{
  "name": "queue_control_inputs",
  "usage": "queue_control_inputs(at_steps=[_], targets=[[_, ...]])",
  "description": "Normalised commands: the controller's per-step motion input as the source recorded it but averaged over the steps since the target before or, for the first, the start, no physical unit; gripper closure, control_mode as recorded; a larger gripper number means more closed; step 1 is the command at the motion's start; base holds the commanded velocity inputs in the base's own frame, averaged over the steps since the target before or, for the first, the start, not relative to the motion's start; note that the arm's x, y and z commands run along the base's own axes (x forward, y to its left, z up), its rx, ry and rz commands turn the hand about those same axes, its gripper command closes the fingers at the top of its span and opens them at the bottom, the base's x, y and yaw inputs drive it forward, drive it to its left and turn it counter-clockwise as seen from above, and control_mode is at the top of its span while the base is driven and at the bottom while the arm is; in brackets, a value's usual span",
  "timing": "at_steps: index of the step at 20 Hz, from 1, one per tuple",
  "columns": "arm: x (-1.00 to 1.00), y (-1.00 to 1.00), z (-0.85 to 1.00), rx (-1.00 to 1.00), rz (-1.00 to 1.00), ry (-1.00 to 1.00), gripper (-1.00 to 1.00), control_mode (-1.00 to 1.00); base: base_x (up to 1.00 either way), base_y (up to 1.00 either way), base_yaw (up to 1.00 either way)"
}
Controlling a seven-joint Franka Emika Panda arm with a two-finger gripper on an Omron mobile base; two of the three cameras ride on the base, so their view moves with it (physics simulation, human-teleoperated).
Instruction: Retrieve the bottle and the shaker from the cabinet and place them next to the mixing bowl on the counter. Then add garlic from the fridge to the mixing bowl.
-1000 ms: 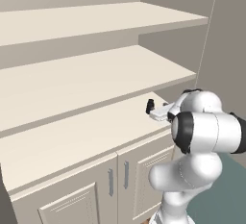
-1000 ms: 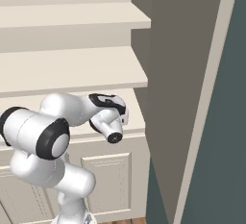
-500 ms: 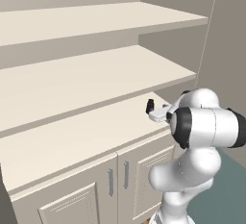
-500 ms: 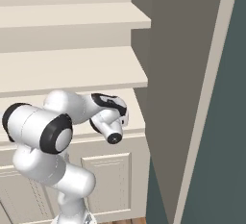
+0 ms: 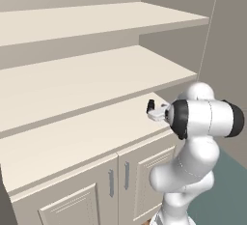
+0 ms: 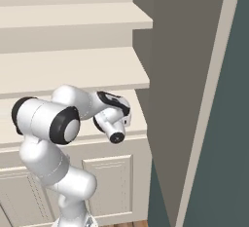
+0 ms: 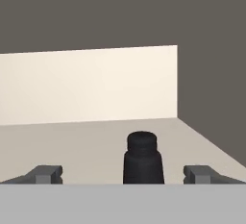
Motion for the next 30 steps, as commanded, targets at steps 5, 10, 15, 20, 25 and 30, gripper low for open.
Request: queue_control_inputs(at_steps=[5, 10, 15, 20, 25, 30], targets=[[0.23, -0.08, -0.1, 0.0, -0.03, 0.01, -1.0, -1.0, 0.0, 0.0, 0.0], [0.05, -0.01, -0.23, 0.0, -0.03, 0.0, -1.0, -1.0, 0.0, 0.0, 0.0], [0.1, 0.0, -0.23, 0.0, -0.02, 0.01, -1.0, -1.0, 0.0, 0.0, 0.0], [0.23, 0.0, -0.03, 0.0, 0.0, 0.0, -1.0, -1.0, 0.0, 0.0, 0.0], [0.19, 0.0, 0.0, 0.0, 0.0, 0.0, -1.0, -1.0, 0.0, 0.0, 0.0], [0.16, 0.0, 0.0, 0.0, 0.0, 0.0, -1.0, -1.0, 0.0, 0.0, 0.0]])
